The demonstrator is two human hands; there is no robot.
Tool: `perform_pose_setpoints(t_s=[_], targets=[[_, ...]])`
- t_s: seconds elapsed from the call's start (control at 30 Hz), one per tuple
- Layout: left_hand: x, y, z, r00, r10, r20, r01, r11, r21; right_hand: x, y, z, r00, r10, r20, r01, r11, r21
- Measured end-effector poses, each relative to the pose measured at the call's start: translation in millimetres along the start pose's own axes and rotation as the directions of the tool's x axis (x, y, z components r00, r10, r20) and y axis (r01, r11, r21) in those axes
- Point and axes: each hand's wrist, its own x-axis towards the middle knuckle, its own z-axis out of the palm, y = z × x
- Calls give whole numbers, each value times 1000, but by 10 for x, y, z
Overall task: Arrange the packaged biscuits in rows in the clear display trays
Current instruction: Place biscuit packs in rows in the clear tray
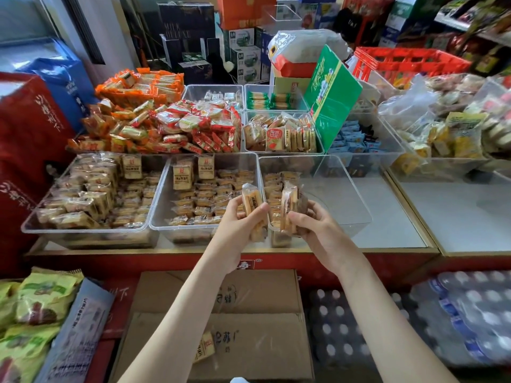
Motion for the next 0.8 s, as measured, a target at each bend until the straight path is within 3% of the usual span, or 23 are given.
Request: perform_pose_setpoints(t_s=[0.17, 0.37, 0.53, 0.6, 0.8], targets=[[8, 36, 134, 997, -53, 52, 57, 995, -78, 20, -63, -56, 1000, -30, -5, 30, 999, 26], [29, 84, 263, 999, -21, 26, 23, 996, -85, 13, -267, -193, 999, 9, 44, -8, 1000, -28], [52, 77, 393, 999, 29, 25, -28, 998, -57, 32, -312, -218, 989, -41, -140, 28, 995, -97], [56, 63, 449, 998, 53, 35, -52, 998, -30, 46, -325, -196, 987, -59, -152, 37, 989, -143], [82, 103, 441, 995, 100, -28, -102, 993, -67, 48, -493, -237, 983, 20, 184, -7, 998, -70]])
